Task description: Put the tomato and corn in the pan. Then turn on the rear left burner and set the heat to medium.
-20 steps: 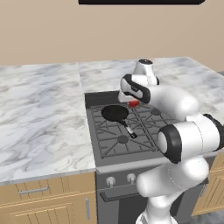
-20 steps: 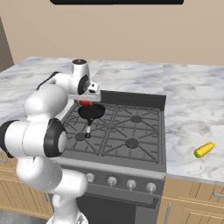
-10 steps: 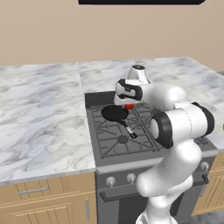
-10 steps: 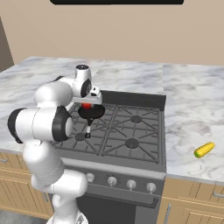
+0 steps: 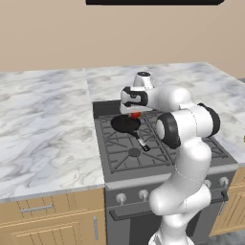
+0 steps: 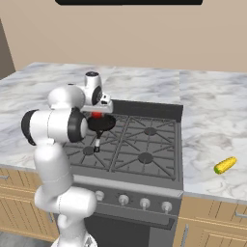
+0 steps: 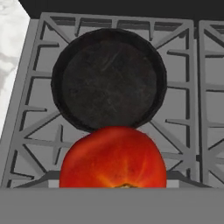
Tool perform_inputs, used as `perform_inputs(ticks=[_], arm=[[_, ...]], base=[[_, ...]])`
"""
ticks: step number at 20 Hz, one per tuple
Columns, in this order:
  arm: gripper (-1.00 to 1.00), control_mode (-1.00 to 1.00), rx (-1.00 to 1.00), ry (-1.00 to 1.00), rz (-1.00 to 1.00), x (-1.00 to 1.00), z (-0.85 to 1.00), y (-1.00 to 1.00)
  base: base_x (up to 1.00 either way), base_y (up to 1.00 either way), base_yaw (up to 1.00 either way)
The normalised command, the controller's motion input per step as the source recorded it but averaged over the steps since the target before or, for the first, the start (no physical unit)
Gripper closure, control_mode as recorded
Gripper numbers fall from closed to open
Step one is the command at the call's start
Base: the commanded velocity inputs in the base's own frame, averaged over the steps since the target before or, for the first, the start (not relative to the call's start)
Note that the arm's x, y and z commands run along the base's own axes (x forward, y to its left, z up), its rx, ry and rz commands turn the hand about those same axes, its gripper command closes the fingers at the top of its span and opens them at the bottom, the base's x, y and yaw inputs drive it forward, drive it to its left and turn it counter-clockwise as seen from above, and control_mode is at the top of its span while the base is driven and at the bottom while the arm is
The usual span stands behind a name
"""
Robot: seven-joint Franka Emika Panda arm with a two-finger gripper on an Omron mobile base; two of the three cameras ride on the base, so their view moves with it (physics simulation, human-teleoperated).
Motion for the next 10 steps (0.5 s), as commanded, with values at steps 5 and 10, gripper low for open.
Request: perform_inputs(ticks=[5,10], arm=[[1.0,-1.0,0.0,0.0,0.0,0.47,-0.14,0.03],[1.0,-1.0,0.0,0.0,0.0,0.17,-0.29,0.0]], base=[[0.0,0.0,0.0],[0.0,0.0,0.0]])
